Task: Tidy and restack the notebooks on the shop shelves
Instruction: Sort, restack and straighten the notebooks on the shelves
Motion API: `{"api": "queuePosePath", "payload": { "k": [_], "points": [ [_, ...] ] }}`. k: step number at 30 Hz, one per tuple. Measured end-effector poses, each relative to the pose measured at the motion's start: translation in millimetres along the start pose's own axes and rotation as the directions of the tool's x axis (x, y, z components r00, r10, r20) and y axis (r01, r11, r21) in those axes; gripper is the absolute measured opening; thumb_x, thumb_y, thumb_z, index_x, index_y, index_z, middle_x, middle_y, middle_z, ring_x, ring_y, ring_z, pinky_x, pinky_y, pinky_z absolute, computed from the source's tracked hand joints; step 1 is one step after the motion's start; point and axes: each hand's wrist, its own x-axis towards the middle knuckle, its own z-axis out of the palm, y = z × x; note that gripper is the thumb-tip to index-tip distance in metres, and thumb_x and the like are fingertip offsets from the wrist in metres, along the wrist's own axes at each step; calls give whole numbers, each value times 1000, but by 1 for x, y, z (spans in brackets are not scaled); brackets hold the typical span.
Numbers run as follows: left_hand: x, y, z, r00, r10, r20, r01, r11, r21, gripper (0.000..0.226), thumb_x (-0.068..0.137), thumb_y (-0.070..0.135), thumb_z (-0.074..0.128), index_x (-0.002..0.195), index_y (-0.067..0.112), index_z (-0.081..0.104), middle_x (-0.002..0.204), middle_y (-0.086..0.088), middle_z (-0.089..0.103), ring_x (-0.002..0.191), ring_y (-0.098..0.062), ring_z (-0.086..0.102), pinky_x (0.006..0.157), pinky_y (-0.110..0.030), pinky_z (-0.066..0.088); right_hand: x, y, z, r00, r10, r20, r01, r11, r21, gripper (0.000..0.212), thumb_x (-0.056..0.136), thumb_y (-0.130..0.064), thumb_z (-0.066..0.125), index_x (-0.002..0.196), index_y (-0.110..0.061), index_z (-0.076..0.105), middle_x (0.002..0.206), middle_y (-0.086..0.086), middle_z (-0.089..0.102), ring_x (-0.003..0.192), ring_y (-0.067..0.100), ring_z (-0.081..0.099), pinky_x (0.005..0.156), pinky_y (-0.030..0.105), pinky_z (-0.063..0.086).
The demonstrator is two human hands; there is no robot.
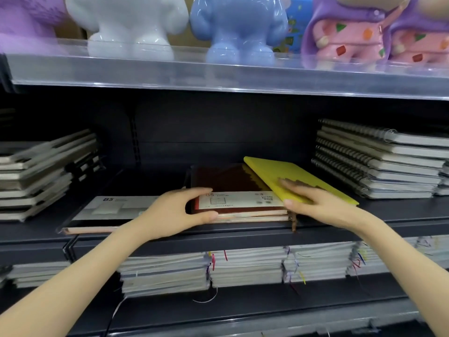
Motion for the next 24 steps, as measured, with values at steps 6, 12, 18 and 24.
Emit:
{"api": "queuePosePath", "payload": {
  "k": [6, 12, 18, 24],
  "points": [
    [-9, -10, -13, 962, -145, -230, 124, 987, -106, 59, 87, 51, 50, 140, 26, 42, 143, 8, 42, 129, -5, 36, 99, -18, 26, -2, -18, 4, 964, -72, -256, 79, 997, 16, 83, 76, -82, 41, 141, -30, 43, 146, -13, 40, 132, 0, 33, 106, 22, 25],
    [-37, -58, -50, 812, -402, -423, 392, 913, -115, 36, 99, 20, 43, 134, 20, 52, 143, -4, 46, 133, -22, 39, 102, -27, 30, 44, -81, 47, 975, -212, 59, 216, 874, -435, 96, 67, -85, 26, 150, -38, 14, 159, -4, 13, 147, 15, 8, 119, 34, 3],
    [-62, -87, -81, 769, -473, -429, 396, 880, -261, 34, 96, 6, 44, 125, 17, 58, 127, -2, 58, 124, -19, 49, 97, -23, 33, 55, -80, 60, 930, -360, -75, 300, 861, -410, 96, 76, -80, -5, 140, -31, 45, 142, -1, 50, 131, 20, 45, 105, 30, 38],
    [-53, -81, -86, 809, -477, -344, 320, 847, -424, 21, 96, 17, 48, 109, 31, 58, 117, -1, 62, 115, -19, 55, 105, -37, 39, 63, -122, 75, 762, -440, -476, 370, 898, -237, 56, 97, -50, 19, 81, -18, 62, 59, -7, 52, 57, 20, 54, 54, 34, 38]
  ]
}}
